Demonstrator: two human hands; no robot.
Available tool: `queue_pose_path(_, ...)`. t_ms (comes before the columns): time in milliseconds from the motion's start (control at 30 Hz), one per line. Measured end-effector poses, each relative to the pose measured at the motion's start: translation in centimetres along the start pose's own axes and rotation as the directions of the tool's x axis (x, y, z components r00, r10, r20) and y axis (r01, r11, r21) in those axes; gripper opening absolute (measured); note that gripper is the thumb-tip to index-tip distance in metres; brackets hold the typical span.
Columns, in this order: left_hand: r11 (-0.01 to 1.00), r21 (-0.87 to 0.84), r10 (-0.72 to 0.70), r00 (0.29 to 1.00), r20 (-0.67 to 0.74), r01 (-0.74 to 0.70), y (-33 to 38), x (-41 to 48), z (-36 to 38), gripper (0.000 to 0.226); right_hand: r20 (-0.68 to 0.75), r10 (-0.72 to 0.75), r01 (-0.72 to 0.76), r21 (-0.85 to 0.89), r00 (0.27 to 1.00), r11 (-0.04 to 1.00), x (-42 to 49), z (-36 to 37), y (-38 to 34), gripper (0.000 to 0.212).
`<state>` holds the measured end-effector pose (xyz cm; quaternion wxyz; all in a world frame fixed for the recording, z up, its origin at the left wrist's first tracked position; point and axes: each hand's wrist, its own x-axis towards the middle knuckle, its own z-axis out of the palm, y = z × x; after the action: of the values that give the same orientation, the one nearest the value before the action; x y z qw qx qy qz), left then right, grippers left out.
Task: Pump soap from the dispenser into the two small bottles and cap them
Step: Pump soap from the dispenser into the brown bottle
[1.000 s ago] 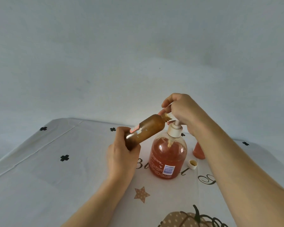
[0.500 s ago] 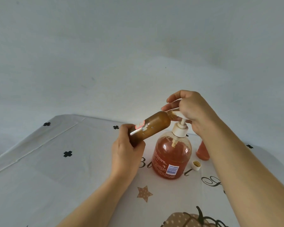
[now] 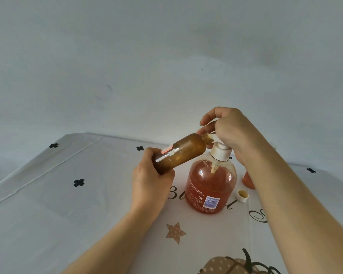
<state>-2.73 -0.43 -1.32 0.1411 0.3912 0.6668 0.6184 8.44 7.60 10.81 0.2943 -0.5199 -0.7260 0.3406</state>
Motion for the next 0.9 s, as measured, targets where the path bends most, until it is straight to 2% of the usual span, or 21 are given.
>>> queue_pose_path(167,0.999,0.034,-0.011,1.0,0.027,0.01,0.2,-0.3,-0.1,0.037,-0.035,0.018,-0.019,-0.004,0.999,1.0,-0.4,0.0,-0.2,0.041)
queue_pose_path(300,0.999,0.018,0.037,0.998,0.046,-0.038,0.9,-0.7,-0.2,0.037,-0.051,0.035,-0.032,0.05,0.998,0.998,-0.6,-0.7,-0.8,0.045)
queue_pose_path(567,0.995,-0.024,0.1,0.994,-0.051,-0.101,0.7,-0.6,-0.1,0.034,-0.021,0.032,-0.032,0.027,0.999,0.999,-0.9,-1.1,-1.1,0.047)
queue_pose_path(900,0.993,-0.08,0.079,0.993,-0.092,-0.086,0.7,-0.5,0.0,0.04,-0.034,0.031,-0.031,0.003,0.999,1.0,-0.8,-0.9,-1.1,0.045)
